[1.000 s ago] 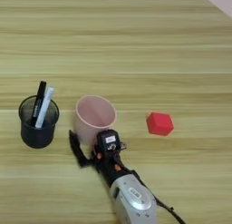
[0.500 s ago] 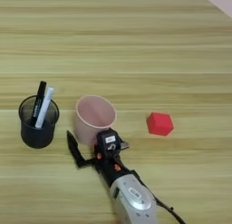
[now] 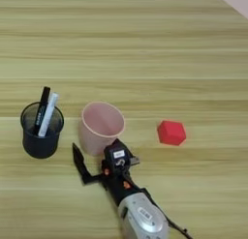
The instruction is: Move the objects on the table
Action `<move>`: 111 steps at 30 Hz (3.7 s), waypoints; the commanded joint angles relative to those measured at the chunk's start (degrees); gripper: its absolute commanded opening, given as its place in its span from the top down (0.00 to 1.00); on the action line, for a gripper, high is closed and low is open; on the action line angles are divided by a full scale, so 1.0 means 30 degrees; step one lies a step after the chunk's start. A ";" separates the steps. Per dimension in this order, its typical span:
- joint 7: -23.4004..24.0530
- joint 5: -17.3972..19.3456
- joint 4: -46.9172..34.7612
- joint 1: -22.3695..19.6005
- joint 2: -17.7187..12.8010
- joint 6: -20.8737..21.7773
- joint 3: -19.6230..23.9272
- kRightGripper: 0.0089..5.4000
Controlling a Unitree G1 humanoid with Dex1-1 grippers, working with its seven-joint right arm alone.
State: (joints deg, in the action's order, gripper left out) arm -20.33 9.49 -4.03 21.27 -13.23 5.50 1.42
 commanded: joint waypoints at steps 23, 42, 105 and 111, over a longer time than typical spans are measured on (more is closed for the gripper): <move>0.2515 -0.2117 -0.4671 0.4832 -0.0978 -0.3532 0.2864 0.01; 0.4269 -0.1486 -0.4890 0.2689 -0.0520 -0.4849 0.6394 0.01; 0.1713 0.0767 0.3506 -0.5208 -0.4189 -1.0060 0.7482 0.01; 0.1730 0.0734 0.3858 -0.5487 -0.4189 -0.9938 0.7395 0.01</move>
State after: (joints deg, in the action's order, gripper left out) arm -15.77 13.02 6.55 4.86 -24.30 -23.25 24.40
